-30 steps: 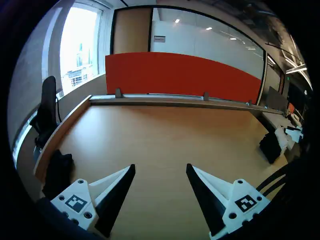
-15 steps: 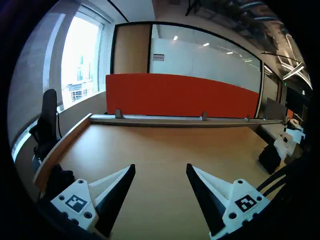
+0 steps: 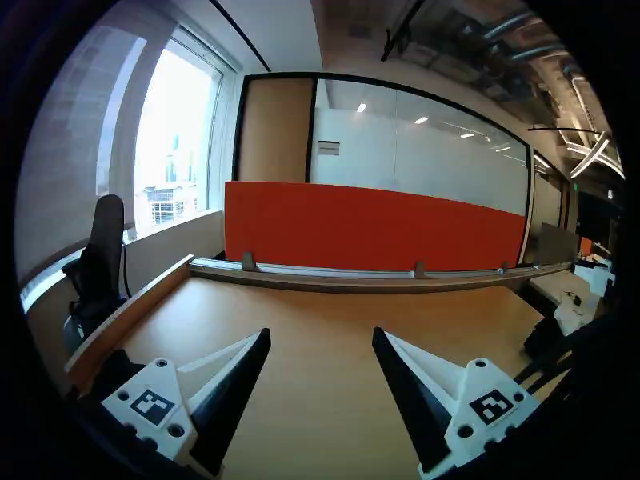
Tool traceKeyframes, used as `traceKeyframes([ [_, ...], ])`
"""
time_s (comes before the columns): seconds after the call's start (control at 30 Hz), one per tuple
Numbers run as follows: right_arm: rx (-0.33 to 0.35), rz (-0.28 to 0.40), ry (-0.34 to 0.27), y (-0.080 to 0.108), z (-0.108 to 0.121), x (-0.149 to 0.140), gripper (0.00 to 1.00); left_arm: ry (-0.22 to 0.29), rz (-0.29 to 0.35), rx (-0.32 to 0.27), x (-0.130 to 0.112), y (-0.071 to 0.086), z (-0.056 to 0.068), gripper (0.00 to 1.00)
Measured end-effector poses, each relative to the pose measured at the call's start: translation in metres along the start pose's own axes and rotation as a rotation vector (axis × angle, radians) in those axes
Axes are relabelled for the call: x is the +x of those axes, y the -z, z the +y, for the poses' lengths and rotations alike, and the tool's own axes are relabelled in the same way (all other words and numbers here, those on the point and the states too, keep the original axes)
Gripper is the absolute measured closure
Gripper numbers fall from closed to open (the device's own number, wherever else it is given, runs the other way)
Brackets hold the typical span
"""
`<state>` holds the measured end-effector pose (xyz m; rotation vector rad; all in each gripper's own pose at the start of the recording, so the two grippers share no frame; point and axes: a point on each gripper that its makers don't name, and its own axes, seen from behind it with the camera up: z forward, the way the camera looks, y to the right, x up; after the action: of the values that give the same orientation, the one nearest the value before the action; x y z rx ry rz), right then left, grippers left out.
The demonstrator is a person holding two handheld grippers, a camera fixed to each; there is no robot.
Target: Fold towel
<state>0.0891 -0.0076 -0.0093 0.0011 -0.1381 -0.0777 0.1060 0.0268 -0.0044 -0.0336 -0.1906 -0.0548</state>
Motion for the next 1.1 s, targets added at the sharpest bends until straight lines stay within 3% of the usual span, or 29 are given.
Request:
traceKeyframes([
  [0.57, 0.022, 0.030, 0.008, -0.012, -0.037, 0.024, 0.00, -0.033, 0.138, 0.039, 0.031, 0.006, -0.016, 0.06],
  [0.87, 0.030, 0.048, 0.019, -0.012, -0.051, 0.040, 0.00, -0.071, 0.188, 0.051, 0.019, -0.001, -0.020, 0.06],
  [1.1, 0.020, 0.061, 0.048, -0.016, -0.059, 0.037, 0.00, -0.069, 0.219, 0.060, -0.003, -0.010, -0.026, 0.06],
])
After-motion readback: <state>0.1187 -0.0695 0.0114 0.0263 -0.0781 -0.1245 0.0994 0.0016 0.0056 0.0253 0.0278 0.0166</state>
